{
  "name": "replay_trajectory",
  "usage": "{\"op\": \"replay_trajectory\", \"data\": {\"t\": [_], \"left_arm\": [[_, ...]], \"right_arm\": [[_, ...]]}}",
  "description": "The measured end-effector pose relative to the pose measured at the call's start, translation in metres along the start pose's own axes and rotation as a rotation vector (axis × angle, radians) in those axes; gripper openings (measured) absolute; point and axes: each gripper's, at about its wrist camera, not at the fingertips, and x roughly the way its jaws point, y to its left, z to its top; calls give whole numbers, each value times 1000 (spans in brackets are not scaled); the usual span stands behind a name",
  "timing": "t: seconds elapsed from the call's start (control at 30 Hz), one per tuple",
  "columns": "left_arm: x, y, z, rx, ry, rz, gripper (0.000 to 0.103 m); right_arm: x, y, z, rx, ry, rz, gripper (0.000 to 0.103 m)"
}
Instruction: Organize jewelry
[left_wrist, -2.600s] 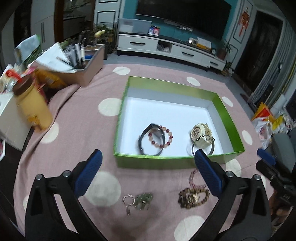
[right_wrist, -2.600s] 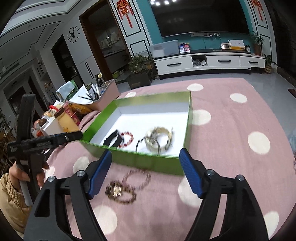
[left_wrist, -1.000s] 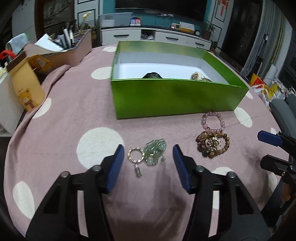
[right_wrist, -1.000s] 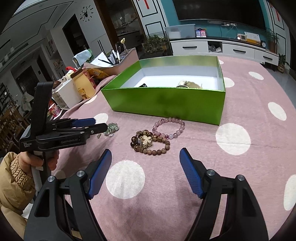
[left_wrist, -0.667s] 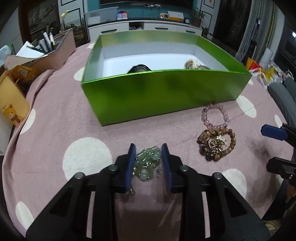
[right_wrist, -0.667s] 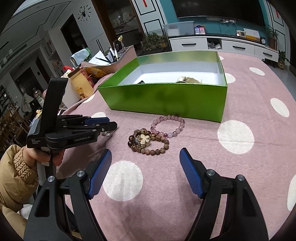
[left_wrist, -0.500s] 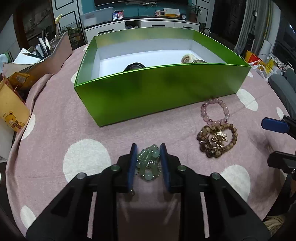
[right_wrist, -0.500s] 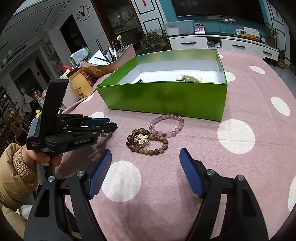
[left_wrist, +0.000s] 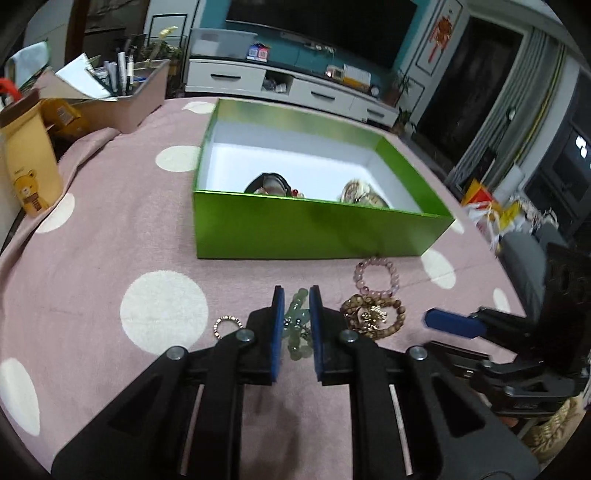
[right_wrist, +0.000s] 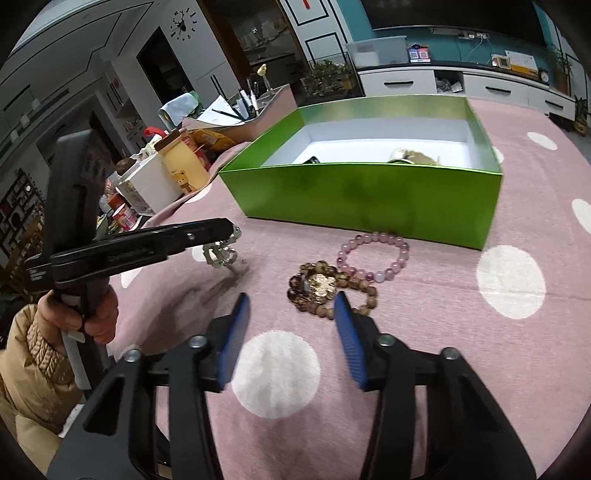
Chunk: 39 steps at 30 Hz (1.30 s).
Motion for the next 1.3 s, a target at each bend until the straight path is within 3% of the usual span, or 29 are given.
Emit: {"op": "replay_trajectory", "data": {"t": [0.2,0.33,0.6,0.7,1.07,1.3], "left_arm": [[-8,12,-7,-44,-6,-4,13],[-12,19,-10,-60,-10,-13,13],[-12,20,-13,-65,-12,-35,13],[-12,21,-14,-62,-14,-40,13],[-20,18,-10,-56,-35,-43,13],[-34,8,10,-32,-70,-52,13]], "right_arm": [[24,12,8,-31,38,-15,23],[37,8,9,-25,71,-79,19],[47,5,15,0,88,-109,11],[47,4,15,7,88,-118,3],[2,0,26,65,-31,-8,2],[-36,-4,43,60,-132,1,2]]}}
